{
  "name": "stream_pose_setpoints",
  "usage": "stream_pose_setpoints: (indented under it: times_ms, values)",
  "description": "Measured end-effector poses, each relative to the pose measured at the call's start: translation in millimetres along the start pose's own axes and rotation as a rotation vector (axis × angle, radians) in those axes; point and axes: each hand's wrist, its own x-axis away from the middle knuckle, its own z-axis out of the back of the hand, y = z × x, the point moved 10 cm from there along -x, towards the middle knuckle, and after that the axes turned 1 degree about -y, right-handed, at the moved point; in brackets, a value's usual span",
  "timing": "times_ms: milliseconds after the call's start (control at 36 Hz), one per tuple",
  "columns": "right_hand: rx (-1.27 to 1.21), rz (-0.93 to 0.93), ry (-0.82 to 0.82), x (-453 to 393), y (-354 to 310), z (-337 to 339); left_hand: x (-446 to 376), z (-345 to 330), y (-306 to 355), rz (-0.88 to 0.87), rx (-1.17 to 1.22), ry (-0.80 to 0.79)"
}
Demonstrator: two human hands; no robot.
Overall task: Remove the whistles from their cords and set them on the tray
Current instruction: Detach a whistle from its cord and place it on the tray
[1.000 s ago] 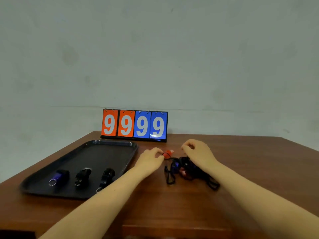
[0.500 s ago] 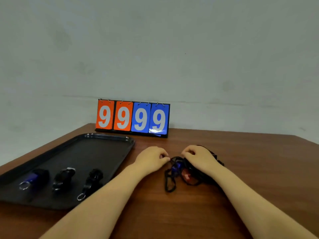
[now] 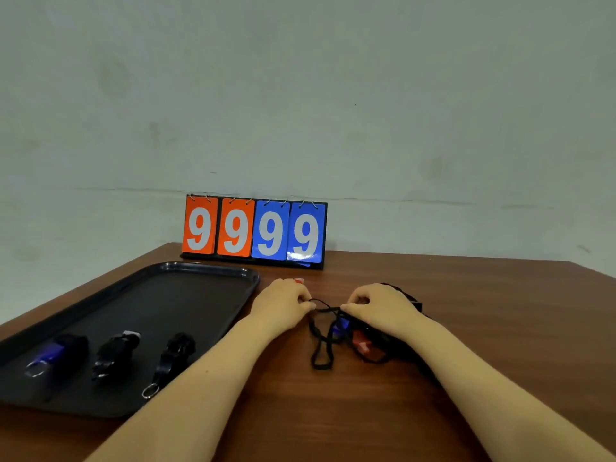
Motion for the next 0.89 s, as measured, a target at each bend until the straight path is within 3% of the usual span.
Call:
stream_pose_setpoints:
  times_ms: [222,417,556,639,889]
  values:
    - [0.025,-0.082,-0.019,0.6,24.2,5.8,3.9,19.7,0.1,0.039,0.447,0.103]
    - [0.114,-0.166,0.121,5.7,31.4,23.7,8.4,-9.6,7.8,-0.044,0.267,-0.167]
    - [0.08,-0.222,0.185,9.9,40.5,33.3,23.6,-14.0,30.4,-0.133,0.397,-0.355]
    - [0.026,-0.204,0.2,11.5,41.0,37.2,33.1,-18.5,40.4,-0.244,0.328,-0.444]
    - [-0.252,0.043,0.353,19.3,8.1,54.2,32.0,-3.9,43.1,-0.261,0.286,-0.271]
